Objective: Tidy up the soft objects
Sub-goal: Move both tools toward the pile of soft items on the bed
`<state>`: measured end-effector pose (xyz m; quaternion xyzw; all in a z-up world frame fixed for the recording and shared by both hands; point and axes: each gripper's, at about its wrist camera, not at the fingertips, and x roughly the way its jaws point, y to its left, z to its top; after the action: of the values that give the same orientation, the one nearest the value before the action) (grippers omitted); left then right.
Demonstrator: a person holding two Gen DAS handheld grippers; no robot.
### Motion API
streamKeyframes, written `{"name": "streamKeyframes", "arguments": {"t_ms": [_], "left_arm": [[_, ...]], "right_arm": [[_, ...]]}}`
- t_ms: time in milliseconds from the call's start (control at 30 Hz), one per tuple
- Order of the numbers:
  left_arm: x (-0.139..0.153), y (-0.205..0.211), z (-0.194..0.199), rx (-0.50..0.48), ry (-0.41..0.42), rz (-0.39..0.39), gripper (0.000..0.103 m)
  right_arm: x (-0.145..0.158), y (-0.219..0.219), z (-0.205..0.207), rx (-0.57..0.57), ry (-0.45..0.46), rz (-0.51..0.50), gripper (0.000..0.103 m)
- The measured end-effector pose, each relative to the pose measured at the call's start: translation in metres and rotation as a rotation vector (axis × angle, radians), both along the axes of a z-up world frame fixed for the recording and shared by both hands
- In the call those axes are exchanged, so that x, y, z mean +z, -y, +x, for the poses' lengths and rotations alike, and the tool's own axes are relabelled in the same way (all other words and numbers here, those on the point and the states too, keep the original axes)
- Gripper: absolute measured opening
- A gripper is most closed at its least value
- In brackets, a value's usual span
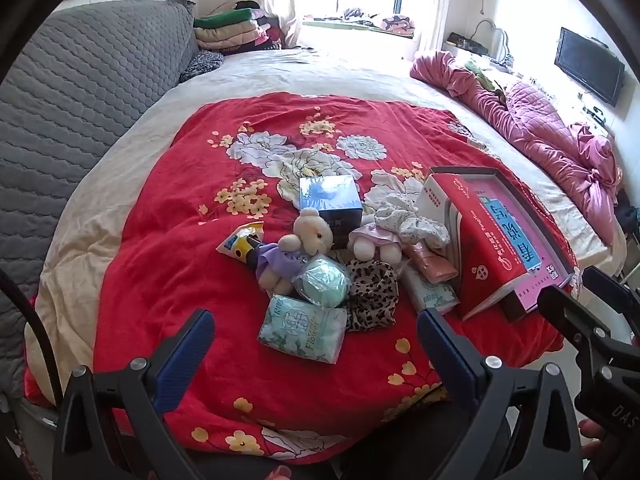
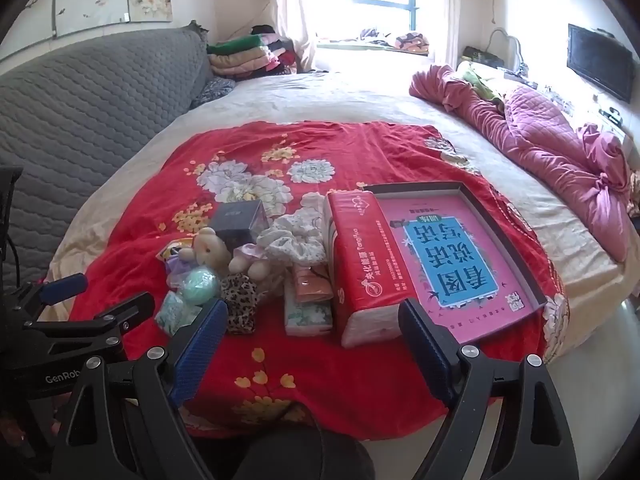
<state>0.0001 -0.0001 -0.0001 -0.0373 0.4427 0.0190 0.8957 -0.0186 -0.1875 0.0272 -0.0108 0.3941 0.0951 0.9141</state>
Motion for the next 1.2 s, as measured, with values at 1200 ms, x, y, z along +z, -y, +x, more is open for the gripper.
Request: {"name": "streamKeyframes", "arguments": {"t_ms": [1200], "left_arm": [[-0.070,-0.037,0.026,0.062,-0.143,-0.142,0.102]], "right_arm": [[-0.024,-0.017,0.045,0.076,-0.047,-0.054,0.088]]}}
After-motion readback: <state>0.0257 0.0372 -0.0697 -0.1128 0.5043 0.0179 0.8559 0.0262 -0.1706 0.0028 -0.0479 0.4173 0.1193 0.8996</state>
